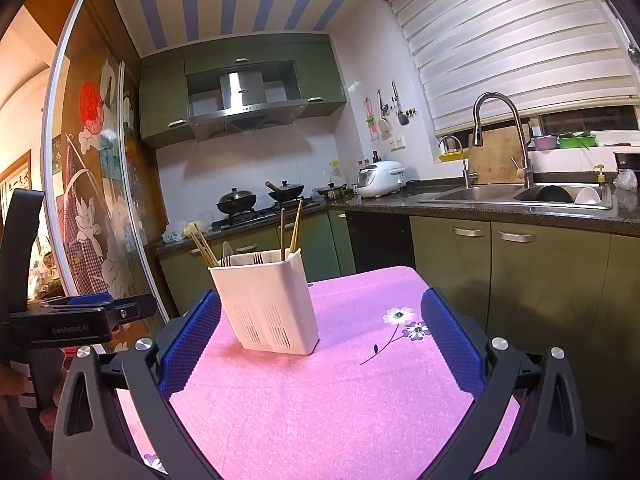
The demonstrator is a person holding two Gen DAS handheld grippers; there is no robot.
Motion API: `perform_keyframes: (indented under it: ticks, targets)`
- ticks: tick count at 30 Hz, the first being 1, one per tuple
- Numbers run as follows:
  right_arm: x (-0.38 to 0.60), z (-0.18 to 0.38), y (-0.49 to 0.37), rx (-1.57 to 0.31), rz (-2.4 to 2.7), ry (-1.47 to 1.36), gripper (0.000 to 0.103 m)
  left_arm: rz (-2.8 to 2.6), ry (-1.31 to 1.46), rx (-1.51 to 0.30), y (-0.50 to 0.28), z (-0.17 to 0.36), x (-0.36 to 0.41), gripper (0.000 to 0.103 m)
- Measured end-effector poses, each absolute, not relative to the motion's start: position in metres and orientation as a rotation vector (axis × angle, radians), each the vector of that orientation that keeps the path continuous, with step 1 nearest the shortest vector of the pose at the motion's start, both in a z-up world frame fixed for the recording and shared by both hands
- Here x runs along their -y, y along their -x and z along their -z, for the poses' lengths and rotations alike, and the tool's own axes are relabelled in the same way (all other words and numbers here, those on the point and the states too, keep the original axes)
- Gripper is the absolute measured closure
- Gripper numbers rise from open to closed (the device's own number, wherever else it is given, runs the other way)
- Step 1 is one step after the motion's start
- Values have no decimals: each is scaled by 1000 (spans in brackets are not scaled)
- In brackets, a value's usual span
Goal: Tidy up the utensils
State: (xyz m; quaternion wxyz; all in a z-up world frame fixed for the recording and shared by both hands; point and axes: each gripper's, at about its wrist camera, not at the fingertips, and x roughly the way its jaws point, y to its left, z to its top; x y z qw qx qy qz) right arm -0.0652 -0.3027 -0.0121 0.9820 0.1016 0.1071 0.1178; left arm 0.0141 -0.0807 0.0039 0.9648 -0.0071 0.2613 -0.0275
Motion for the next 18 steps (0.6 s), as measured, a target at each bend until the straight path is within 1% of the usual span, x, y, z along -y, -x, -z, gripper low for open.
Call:
perform_keyframes:
  ticks: [11,18]
  targets:
    - [299,17,61,-230,-234,-197,4,60,-11,-551,-18,2,86,6]
    - [300,21,58,-240,-232,-194,4,5,-31,-508,-16,2,84,6]
